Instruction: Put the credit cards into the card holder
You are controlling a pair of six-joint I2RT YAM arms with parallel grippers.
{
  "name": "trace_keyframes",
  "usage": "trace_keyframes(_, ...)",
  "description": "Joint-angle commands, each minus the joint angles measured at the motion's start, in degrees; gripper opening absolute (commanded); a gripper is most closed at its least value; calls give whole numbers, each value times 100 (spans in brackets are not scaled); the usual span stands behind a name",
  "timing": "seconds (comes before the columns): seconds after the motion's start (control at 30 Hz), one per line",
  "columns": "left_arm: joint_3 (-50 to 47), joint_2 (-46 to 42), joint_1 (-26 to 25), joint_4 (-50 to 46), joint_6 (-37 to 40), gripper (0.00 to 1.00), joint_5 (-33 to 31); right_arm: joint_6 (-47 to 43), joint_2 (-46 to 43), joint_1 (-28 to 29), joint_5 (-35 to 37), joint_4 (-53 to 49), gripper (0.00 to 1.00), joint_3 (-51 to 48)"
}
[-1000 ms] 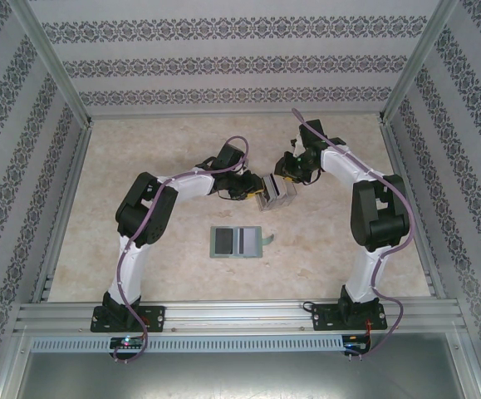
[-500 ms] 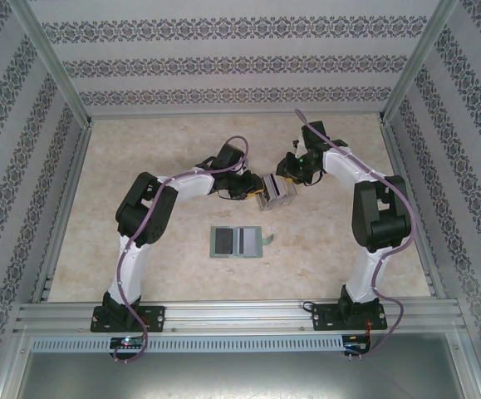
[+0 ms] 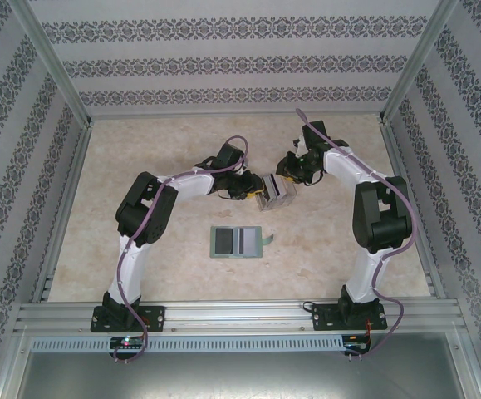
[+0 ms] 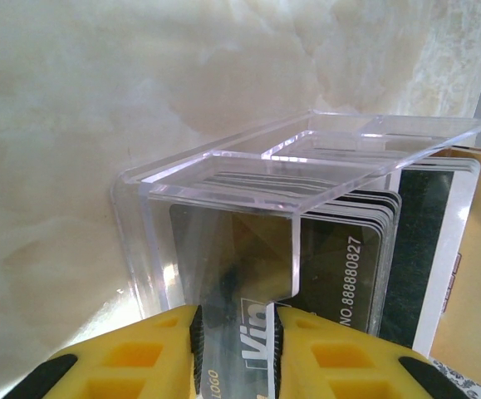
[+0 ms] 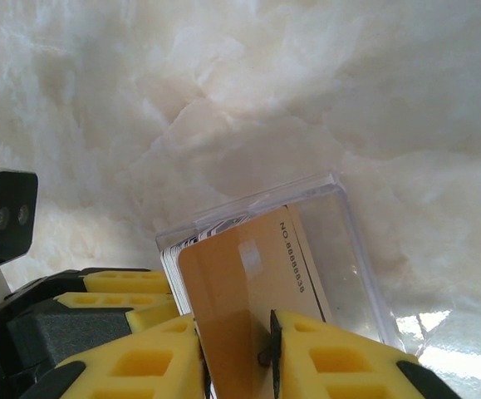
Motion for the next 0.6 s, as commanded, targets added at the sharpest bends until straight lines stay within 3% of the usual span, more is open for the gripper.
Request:
trace_keyframes(0.0, 105, 238, 21, -206, 84, 28, 18, 133, -227, 2, -354, 60, 27, -92)
trace_keyframes(0.57, 86, 253, 20, -202, 71, 28, 34, 252, -218, -35, -556, 227, 28, -154)
